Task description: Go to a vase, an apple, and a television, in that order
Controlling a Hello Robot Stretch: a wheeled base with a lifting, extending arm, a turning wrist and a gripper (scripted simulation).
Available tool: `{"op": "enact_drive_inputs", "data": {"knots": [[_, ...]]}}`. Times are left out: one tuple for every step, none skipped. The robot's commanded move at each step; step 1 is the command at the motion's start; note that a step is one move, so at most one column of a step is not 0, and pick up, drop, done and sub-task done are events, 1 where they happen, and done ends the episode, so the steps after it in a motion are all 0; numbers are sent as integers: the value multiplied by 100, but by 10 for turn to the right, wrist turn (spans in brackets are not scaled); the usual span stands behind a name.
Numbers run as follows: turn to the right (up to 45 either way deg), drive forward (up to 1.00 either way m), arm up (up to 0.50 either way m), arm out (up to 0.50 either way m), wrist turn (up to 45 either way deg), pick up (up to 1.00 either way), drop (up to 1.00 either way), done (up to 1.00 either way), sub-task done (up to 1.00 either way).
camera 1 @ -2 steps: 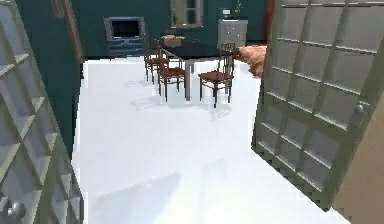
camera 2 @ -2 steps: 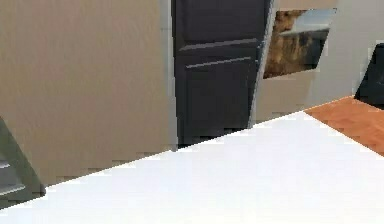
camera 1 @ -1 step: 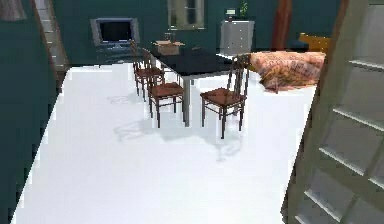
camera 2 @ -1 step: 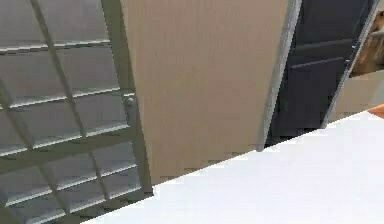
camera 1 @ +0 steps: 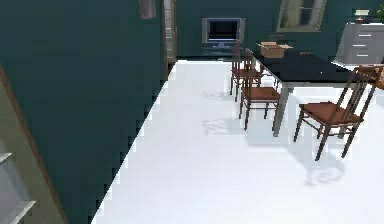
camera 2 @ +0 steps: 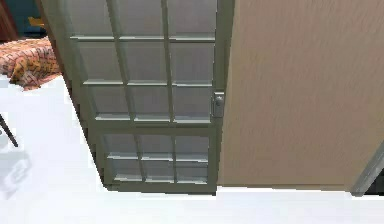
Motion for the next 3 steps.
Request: {"op": "enact_drive_inputs", "data": {"knots": [[0, 100, 0, 0, 0, 0, 0, 0, 0], [0, 100, 0, 0, 0, 0, 0, 0, 0], [0, 100, 0, 0, 0, 0, 0, 0, 0]]}}
